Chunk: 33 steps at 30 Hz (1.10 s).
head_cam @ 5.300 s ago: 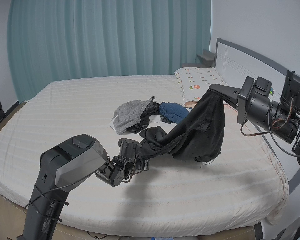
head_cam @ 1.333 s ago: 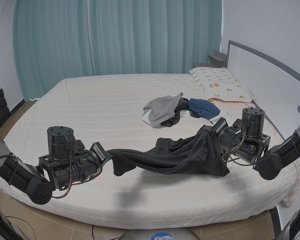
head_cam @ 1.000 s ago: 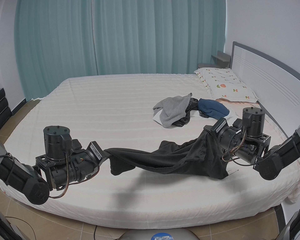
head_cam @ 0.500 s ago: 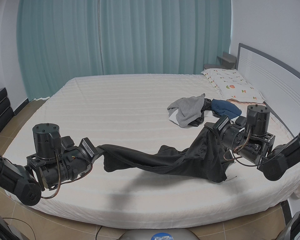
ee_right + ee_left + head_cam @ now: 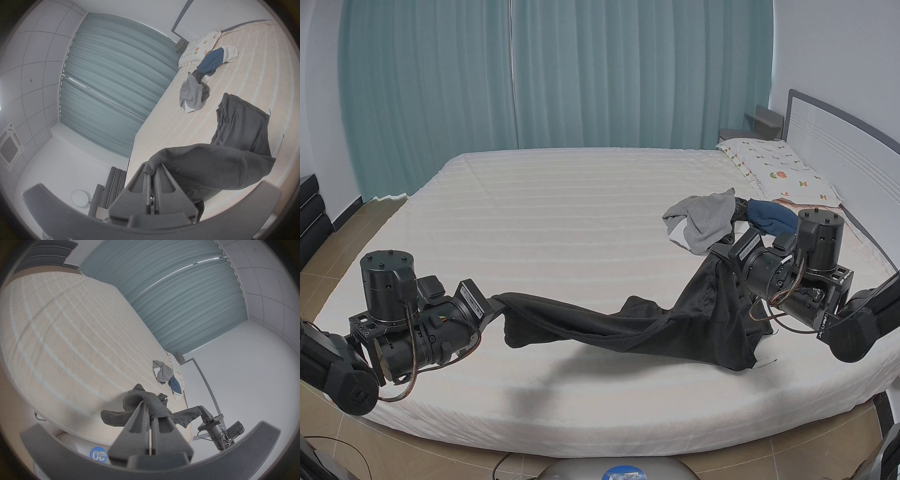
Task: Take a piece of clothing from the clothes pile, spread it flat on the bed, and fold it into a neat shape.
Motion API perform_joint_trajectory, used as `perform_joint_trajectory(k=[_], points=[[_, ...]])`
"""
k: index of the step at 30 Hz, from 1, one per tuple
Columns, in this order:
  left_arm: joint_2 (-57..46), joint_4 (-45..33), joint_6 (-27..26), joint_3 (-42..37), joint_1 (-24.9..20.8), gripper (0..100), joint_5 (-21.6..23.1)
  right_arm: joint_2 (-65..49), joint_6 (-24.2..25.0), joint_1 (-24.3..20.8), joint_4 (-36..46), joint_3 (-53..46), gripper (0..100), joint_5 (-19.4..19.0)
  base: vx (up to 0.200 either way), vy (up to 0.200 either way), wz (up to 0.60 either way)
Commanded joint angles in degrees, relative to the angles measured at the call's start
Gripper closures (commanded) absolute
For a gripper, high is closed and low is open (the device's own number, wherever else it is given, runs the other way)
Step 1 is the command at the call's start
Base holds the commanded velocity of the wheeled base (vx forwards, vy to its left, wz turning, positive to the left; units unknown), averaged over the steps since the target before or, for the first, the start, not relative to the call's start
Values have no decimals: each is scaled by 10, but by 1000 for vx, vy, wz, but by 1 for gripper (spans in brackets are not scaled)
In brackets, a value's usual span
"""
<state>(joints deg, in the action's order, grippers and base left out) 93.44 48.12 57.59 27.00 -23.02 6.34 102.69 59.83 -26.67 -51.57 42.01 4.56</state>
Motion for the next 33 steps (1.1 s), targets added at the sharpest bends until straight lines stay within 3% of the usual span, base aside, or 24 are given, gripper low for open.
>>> perform_joint_trajectory(k=[1, 5, 20, 28, 33], points=[[0, 0, 1, -1, 1, 100, 0, -4, 0, 0, 0, 0, 100, 0, 0, 200, 0], [-3, 1, 1, -6, 2, 100, 0, -7, -4, -7, 1, 1, 100, 1, 0, 200, 0], [-60, -1, 0, -58, -13, 100, -3, -65, -27, -8, 8, -63, 100, 2, 0, 0, 0], [-123, -68, -2, -49, -30, 100, -6, -138, -38, -33, 11, -111, 100, 5, -200, 0, 0], [-195, -135, -2, -28, -43, 100, -6, -187, -59, -48, 12, -122, 100, 26, -200, 0, 0]])
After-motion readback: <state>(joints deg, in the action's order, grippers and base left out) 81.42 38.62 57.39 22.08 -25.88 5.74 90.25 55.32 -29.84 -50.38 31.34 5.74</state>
